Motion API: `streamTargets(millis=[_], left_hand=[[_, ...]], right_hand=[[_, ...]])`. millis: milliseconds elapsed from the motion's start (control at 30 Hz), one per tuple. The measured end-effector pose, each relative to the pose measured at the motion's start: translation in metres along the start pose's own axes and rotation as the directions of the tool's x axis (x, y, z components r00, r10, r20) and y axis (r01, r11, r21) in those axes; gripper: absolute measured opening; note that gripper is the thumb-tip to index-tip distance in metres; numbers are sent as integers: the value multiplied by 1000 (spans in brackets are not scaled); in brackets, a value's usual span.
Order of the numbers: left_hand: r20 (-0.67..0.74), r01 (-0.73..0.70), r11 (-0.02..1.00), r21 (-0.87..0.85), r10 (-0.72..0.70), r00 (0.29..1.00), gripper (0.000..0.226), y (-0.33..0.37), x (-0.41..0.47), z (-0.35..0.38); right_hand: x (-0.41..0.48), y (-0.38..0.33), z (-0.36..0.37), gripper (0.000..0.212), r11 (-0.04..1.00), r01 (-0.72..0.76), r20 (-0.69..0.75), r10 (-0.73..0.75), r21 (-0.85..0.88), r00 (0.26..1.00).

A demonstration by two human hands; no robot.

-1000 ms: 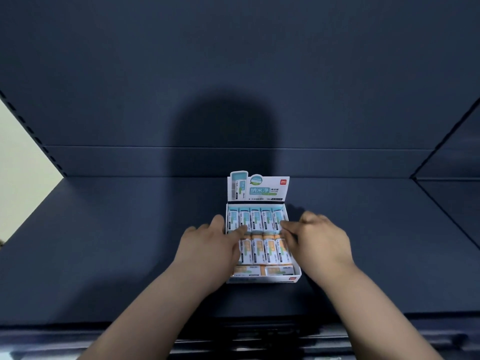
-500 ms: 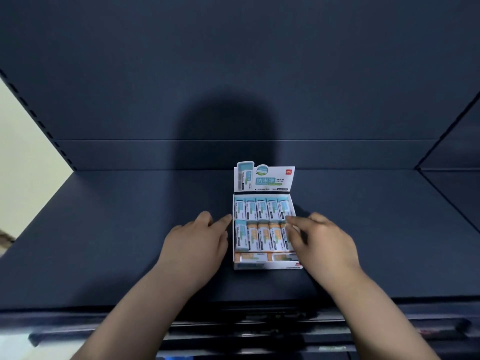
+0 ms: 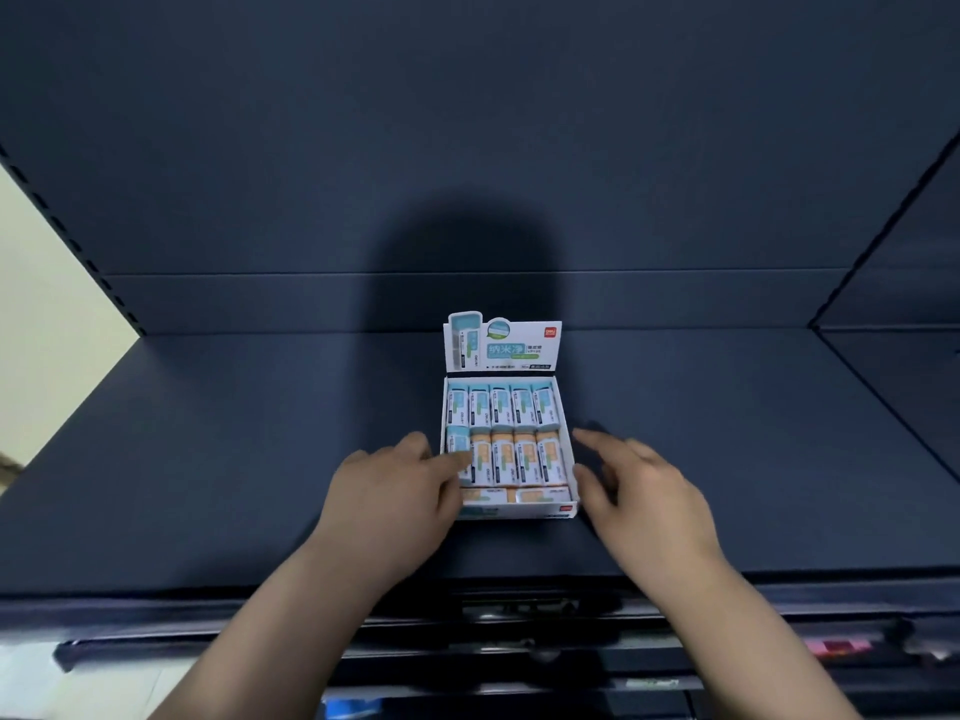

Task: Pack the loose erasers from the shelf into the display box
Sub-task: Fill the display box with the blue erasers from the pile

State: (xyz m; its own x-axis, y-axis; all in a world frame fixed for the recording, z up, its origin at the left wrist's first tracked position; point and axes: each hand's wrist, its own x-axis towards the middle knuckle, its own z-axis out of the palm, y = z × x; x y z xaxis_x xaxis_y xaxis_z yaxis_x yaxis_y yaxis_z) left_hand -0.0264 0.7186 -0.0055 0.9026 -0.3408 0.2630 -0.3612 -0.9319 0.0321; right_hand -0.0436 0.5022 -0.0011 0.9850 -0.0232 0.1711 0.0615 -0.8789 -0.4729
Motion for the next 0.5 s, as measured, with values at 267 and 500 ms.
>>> streamTargets(millis=[267, 500], left_hand=[[-118, 79, 997, 9, -77, 990, 39, 39, 5, -12], [-179, 66, 995, -69, -78, 981, 41, 133, 29, -6]], right_hand=[[-6, 30, -25, 39, 999, -28, -6, 28, 41, 1000], [0, 93, -78, 42, 987, 130, 101, -121, -90, 987]])
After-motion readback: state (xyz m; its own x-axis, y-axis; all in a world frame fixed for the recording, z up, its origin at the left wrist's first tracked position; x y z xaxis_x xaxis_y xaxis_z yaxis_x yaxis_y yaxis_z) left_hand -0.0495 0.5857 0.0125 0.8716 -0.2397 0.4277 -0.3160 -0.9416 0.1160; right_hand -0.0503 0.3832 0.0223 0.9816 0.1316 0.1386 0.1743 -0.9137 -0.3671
